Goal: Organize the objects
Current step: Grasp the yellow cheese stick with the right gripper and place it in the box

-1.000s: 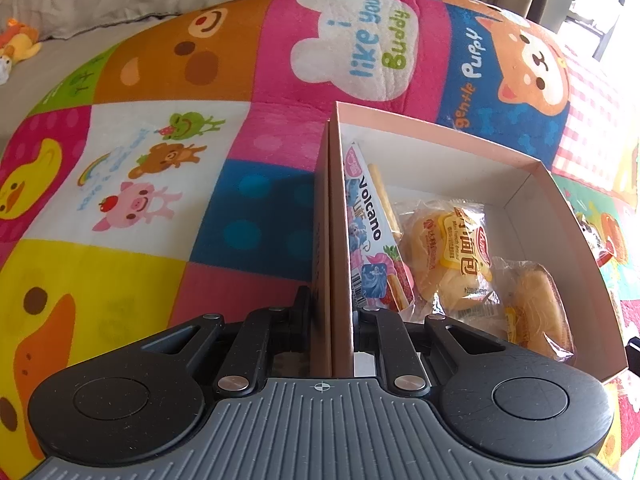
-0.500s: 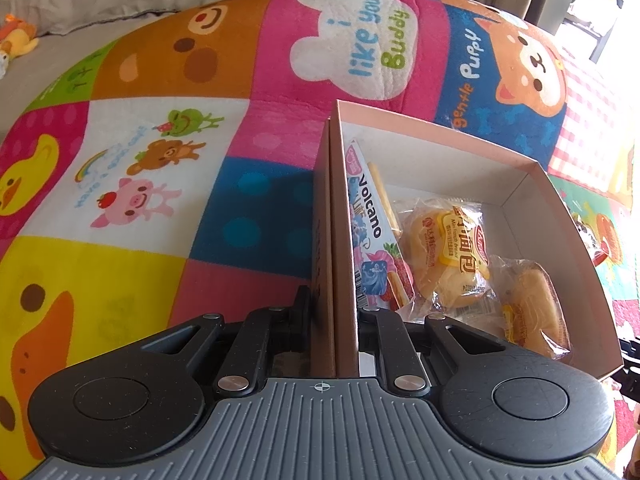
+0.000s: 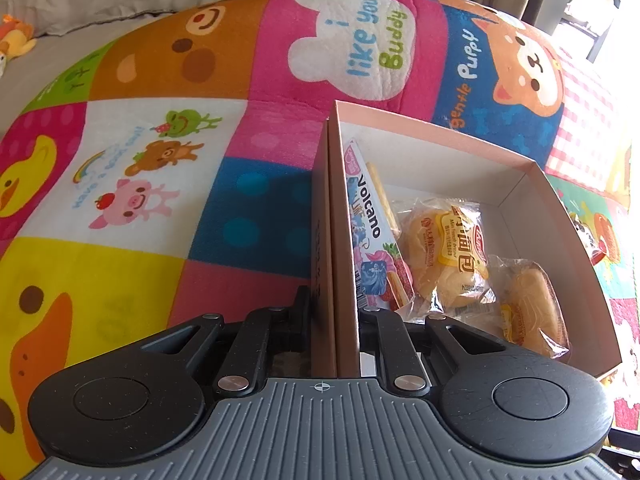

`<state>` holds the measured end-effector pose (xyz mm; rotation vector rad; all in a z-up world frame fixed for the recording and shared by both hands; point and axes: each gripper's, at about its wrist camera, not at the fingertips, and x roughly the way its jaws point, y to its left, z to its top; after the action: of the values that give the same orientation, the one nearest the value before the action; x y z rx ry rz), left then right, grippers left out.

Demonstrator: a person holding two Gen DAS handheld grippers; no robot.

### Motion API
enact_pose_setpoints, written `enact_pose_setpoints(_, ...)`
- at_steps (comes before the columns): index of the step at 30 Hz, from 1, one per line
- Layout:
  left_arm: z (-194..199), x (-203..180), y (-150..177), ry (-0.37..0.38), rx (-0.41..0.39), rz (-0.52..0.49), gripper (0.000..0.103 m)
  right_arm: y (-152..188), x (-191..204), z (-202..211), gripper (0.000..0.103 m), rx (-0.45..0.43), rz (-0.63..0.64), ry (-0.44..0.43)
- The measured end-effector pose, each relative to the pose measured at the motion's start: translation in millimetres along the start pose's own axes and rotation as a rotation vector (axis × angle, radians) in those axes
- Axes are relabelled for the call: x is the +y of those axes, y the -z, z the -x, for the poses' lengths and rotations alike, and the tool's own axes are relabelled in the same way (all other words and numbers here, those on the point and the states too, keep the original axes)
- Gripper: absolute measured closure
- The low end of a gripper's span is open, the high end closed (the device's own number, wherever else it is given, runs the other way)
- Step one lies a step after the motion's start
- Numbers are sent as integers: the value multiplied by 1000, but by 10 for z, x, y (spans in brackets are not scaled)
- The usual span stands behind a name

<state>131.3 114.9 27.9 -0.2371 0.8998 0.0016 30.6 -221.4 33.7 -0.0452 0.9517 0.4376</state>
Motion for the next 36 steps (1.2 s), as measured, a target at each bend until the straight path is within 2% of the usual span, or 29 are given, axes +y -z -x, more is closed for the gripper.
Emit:
enact_pose_setpoints(4,5,4,9,1,-3,3,87,-63,57,17,78,-43,14,40)
enact_pose_setpoints(8,4,2,5,-3,-1,0,87,-213,87,-165,78,-66,16,63)
enact_pose_setpoints(11,3,1,-8,-3,5,-6,87,-284,92,-367,73,-41,6,78)
enact_pose_setpoints(15,1,-2,-10,1,4,-18,87,-223,150,-304,73,-22,24,62)
enact_pose_setpoints(17,-1,-5,-8,1,3,-18,87,-152,163,-219,78,4,23,60)
enact_pose_setpoints(19,1,-8,-1,1,0,-19,87,-57,187,-73,78,23,18,57)
enact_pose_setpoints(21,3,-11,8,0,-4,-19,87,25,254,135,84,26,27,38)
enact_pose_setpoints(26,6,-9,21,0,-10,-8,87,22,509,683,87,-78,89,-9)
enact_pose_setpoints(29,10,3,19,3,-9,-1,87,-44,650,835,87,-125,142,-21)
enact_pose_setpoints(32,8,5,17,3,-9,0,87,-49,718,702,81,-111,205,54)
enact_pose_setpoints(36,8,5,15,5,-8,-1,87,-13,607,351,68,-50,182,91)
